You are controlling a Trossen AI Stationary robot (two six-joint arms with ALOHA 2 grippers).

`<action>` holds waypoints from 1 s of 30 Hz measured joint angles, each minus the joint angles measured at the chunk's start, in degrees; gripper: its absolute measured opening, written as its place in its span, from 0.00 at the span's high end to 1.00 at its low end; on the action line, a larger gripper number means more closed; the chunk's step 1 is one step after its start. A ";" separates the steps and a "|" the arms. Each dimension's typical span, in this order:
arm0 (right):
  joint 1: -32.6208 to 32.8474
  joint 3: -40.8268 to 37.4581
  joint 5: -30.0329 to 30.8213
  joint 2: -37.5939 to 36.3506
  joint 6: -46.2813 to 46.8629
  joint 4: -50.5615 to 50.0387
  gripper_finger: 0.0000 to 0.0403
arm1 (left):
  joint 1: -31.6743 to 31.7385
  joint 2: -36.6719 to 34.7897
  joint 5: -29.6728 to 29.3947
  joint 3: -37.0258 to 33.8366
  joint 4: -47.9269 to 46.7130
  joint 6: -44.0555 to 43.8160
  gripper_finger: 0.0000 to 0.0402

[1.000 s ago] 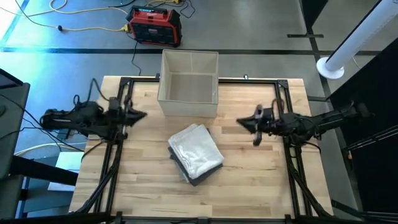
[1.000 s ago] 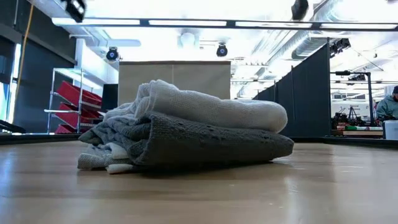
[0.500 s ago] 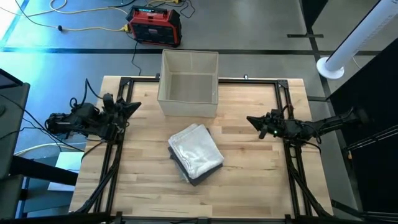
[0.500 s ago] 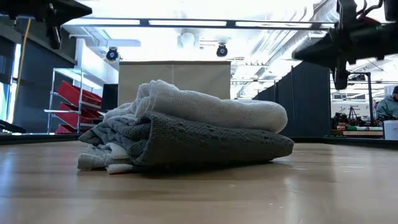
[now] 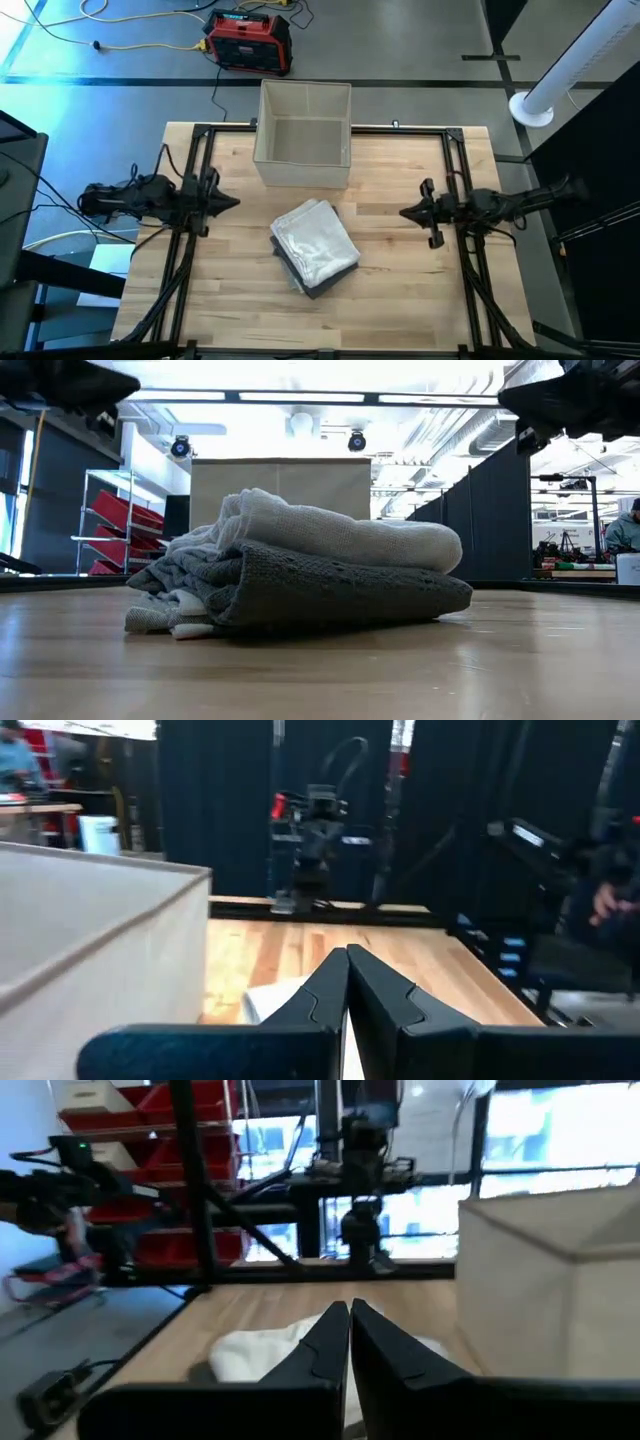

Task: Fold towel
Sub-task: Return to Home Position

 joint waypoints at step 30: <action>0.00 -3.37 0.81 -17.67 0.25 -16.34 1.00 | 0.02 0.12 -4.14 -11.46 12.10 1.01 1.00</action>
